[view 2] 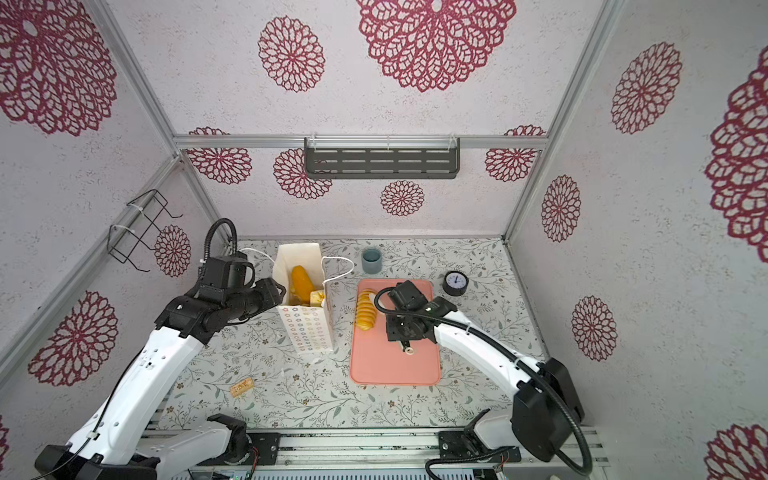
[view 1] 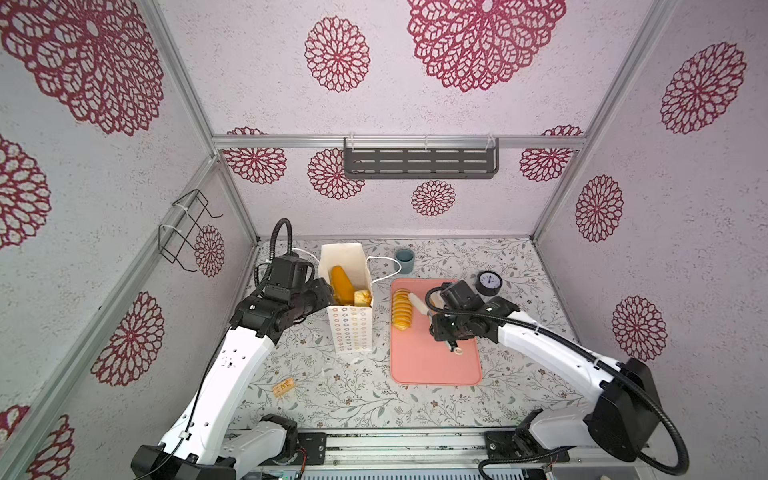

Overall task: Place the fake bread into the paper bag
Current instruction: 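Lower the tongs around the striped yellow spiral pastry and pinch it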

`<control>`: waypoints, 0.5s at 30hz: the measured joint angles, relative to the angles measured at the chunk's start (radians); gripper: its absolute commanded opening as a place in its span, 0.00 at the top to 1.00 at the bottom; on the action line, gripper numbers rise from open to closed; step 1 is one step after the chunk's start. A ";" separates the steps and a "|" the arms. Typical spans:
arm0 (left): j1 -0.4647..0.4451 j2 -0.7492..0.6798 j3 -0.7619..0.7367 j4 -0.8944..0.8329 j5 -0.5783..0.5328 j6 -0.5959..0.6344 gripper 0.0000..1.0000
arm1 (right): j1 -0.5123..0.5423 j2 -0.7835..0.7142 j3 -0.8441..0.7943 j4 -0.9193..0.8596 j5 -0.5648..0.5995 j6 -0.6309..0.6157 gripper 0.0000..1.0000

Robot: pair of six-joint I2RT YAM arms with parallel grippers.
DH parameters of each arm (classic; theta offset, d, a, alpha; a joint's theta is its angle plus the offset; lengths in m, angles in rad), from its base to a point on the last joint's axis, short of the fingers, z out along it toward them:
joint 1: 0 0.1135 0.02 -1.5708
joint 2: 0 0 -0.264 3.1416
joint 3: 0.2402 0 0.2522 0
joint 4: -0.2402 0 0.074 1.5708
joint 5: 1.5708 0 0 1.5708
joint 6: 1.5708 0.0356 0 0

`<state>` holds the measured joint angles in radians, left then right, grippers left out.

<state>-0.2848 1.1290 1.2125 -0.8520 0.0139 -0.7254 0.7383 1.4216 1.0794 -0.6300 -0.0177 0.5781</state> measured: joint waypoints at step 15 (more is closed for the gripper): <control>0.000 -0.003 -0.012 0.007 0.004 0.000 0.48 | 0.101 0.153 0.037 0.056 0.084 0.105 0.44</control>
<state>-0.2848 1.1259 1.2007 -0.8452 0.0181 -0.7254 0.8394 1.5745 1.1168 -0.5735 0.0658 0.6830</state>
